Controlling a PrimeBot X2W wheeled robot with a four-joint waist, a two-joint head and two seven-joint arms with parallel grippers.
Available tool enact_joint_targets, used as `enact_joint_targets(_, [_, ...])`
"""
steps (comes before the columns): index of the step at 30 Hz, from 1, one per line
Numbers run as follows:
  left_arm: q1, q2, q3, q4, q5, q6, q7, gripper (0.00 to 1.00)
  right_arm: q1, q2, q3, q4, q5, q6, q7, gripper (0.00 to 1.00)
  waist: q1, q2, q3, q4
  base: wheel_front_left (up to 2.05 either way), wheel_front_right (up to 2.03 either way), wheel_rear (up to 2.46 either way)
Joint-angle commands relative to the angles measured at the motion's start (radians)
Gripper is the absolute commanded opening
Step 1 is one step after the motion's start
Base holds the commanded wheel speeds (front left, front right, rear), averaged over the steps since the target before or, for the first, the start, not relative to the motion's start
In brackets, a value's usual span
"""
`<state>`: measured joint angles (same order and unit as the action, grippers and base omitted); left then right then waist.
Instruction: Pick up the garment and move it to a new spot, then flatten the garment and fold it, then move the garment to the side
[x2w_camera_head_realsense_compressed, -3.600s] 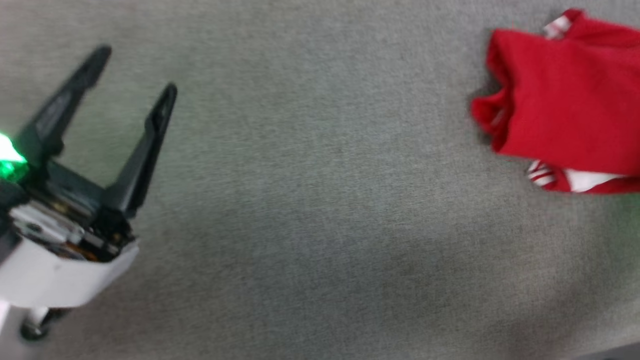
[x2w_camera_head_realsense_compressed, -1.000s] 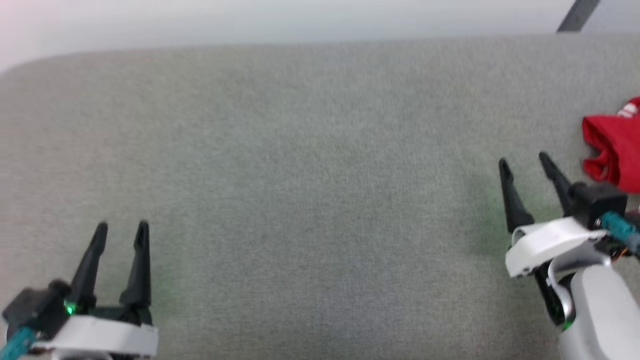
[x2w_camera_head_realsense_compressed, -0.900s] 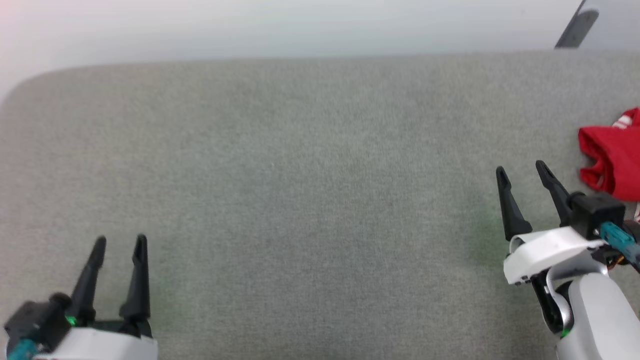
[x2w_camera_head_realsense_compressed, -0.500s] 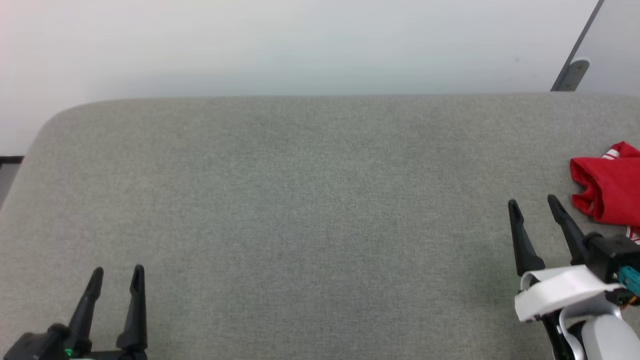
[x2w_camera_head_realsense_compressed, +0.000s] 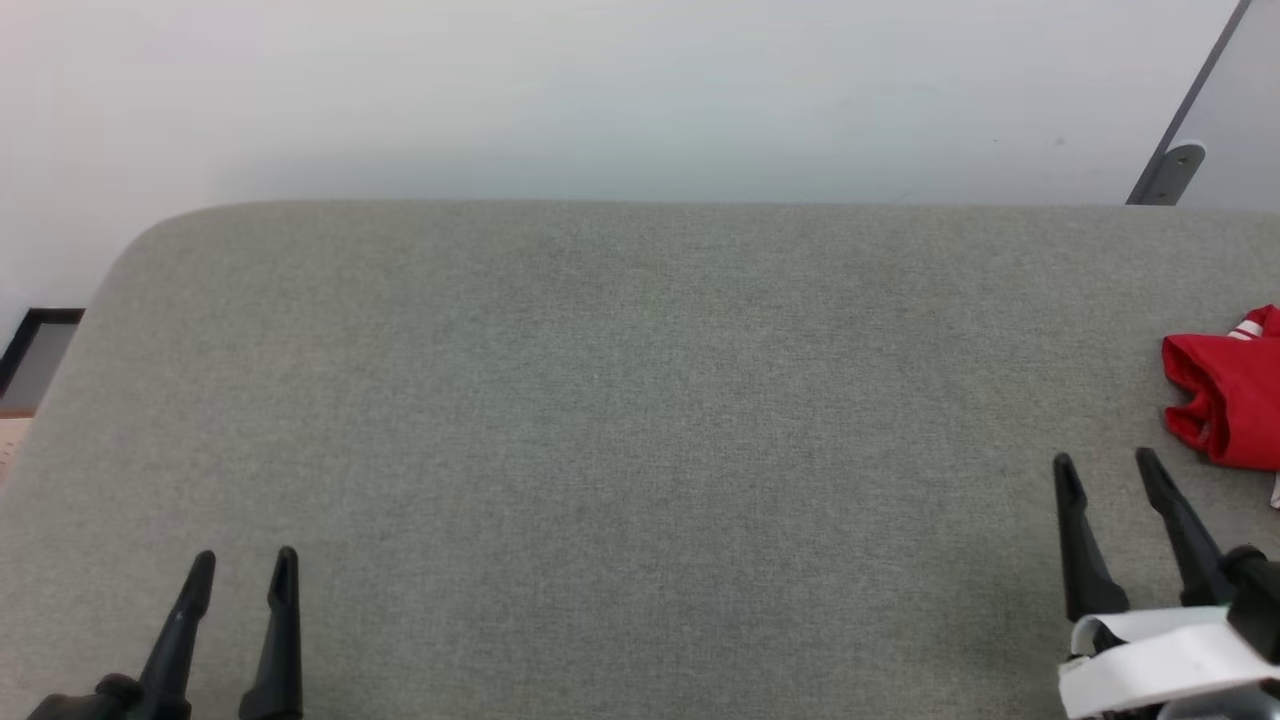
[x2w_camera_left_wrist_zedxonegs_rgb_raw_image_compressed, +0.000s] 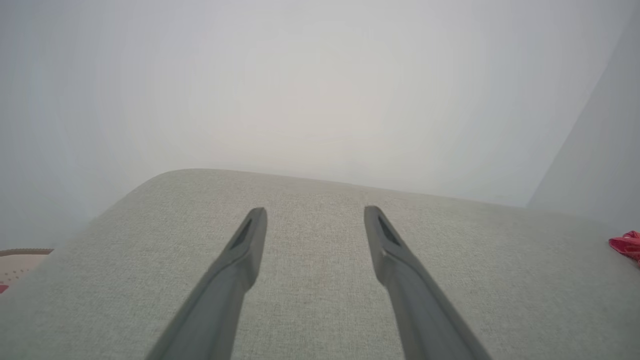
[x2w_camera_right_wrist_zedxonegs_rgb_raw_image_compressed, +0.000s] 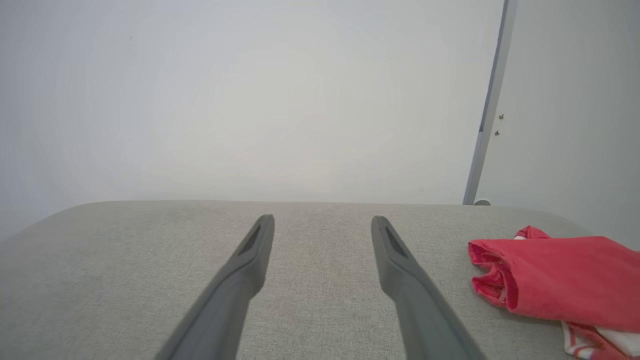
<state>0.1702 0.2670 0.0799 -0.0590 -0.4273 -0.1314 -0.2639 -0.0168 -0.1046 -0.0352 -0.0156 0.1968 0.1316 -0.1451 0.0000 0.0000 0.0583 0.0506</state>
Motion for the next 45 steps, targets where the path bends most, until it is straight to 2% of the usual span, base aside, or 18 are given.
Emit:
enact_joint_targets(1, [0.012,-0.001,0.005,-0.008,-0.001,0.002,0.001,1.00,0.020,0.005,-0.012,-0.016,0.004,-0.002,0.004,1.00,0.0000,0.0000,-0.002,0.002,0.00,0.00,0.00])
enact_joint_targets(10, [0.029,-0.006,0.015,-0.022,-0.010,0.002,0.001,1.00,0.055,0.020,-0.018,-0.072,0.011,-0.002,0.028,1.00,0.0000,0.0000,-0.013,-0.003,0.00,0.00,0.00])
enact_joint_targets(32, [0.017,-0.003,0.014,-0.017,-0.030,0.002,0.001,1.00,0.057,0.033,-0.015,-0.085,0.030,-0.002,0.024,1.00,0.0000,0.0000,0.001,-0.004,0.00,0.00,0.00])
enact_joint_targets(37, [0.002,-0.008,0.042,-0.023,-0.009,0.002,0.001,1.00,0.041,0.036,-0.007,-0.087,0.029,-0.002,0.024,1.00,0.0000,0.0000,0.010,-0.007,0.00,0.00,0.00])
enact_joint_targets(38, [0.013,-0.010,0.039,-0.020,-0.010,0.000,0.000,0.00,0.049,0.033,-0.010,-0.081,0.031,0.000,0.028,0.00,0.0000,0.0000,0.010,-0.006,0.00,0.00,0.00])
enact_joint_targets(42, [0.019,-0.034,0.027,0.015,-0.019,0.000,0.001,0.00,0.060,0.039,-0.010,-0.044,0.039,0.000,0.031,0.00,0.0000,0.0000,0.009,-0.007,0.00,0.00,0.00])
enact_joint_targets(45, [0.009,-0.040,0.025,0.024,-0.071,0.001,0.015,0.00,0.056,0.037,-0.008,-0.035,0.101,0.000,0.037,0.00,0.0000,0.0000,0.008,-0.008,0.00,0.00,0.00])
